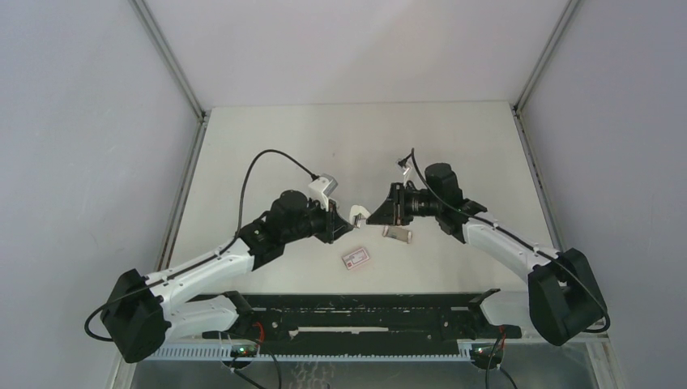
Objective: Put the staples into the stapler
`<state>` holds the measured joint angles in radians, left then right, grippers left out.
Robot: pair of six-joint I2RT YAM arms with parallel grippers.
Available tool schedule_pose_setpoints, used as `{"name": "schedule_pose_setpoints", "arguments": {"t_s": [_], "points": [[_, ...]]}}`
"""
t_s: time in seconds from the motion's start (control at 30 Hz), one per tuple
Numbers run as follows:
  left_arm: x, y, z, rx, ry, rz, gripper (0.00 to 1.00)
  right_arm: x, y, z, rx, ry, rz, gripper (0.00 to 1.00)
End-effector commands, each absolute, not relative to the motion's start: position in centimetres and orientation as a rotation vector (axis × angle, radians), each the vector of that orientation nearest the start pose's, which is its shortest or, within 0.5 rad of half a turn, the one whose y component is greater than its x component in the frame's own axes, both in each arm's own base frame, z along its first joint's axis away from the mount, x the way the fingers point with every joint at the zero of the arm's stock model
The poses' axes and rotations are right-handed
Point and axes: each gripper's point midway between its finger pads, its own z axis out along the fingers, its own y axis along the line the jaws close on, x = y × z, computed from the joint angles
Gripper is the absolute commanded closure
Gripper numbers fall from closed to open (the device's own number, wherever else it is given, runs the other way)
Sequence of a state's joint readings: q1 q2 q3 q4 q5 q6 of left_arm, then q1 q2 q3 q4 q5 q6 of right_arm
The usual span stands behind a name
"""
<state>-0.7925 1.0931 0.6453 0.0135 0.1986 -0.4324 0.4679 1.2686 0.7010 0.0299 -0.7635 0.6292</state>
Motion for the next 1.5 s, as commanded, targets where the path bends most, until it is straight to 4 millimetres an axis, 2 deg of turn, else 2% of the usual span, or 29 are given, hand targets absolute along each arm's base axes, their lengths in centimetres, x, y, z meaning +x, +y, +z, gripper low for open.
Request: {"name": "schedule_pose_setpoints", "arguments": {"t_s": [0.0,0.17,0.4,0.6,0.7,0.77,0.83,1.1,1.3,1.33,1.37,1.47], "points": [[17.6,-30.2,17.4,0.707,2.036,-1.084,1.0,27.5,24.8,18.6,-0.262,2.138,1.234,0.91],[17.2,-30.6,17.0,0.755,2.046,-1.07,1.0,28.4,24.6,18.8,-0.253,2.136,1.21,0.82],[17.2,-31.0,17.2,0.752,2.028,-1.081,1.0,29.5,24.9,18.4,-0.243,2.145,1.204,0.78],[17.2,-31.1,17.4,0.714,2.017,-1.106,1.0,30.1,25.2,18.1,-0.239,2.149,1.219,0.71],[17.7,-31.4,17.6,0.631,2.011,-1.132,1.0,30.4,25.5,17.9,-0.227,2.149,1.231,0.6],[18.7,-31.2,17.0,0.516,2.045,-1.111,1.0,30.8,25.4,17.7,-0.214,2.151,1.222,0.51],[19.6,-31.3,16.6,0.412,2.061,-1.113,1.0,31.2,25.4,17.5,-0.203,2.146,1.21,0.47],[21.6,-31.7,15.0,0.12,2.151,-1.112,1.0,32.4,24.5,17.2,-0.12,2.148,1.155,0.41],[22.2,-31.3,13.0,0.11,2.201,-1.073,1.0,31.6,24.3,16.9,-0.16,2.14,1.149,0.4],[22.1,-31.3,13.1,0.125,2.194,-1.079,0.99,31.2,24.2,16.8,-0.179,2.136,1.147,0.39],[22.1,-31.3,13.2,0.145,2.183,-1.086,0.94,30.7,24.2,16.6,-0.202,2.133,1.138,0.38],[21.7,-31.1,13.2,0.224,2.152,-1.091,0.7,29.2,23.9,15.6,-0.277,2.137,1.085,0.35]]}}
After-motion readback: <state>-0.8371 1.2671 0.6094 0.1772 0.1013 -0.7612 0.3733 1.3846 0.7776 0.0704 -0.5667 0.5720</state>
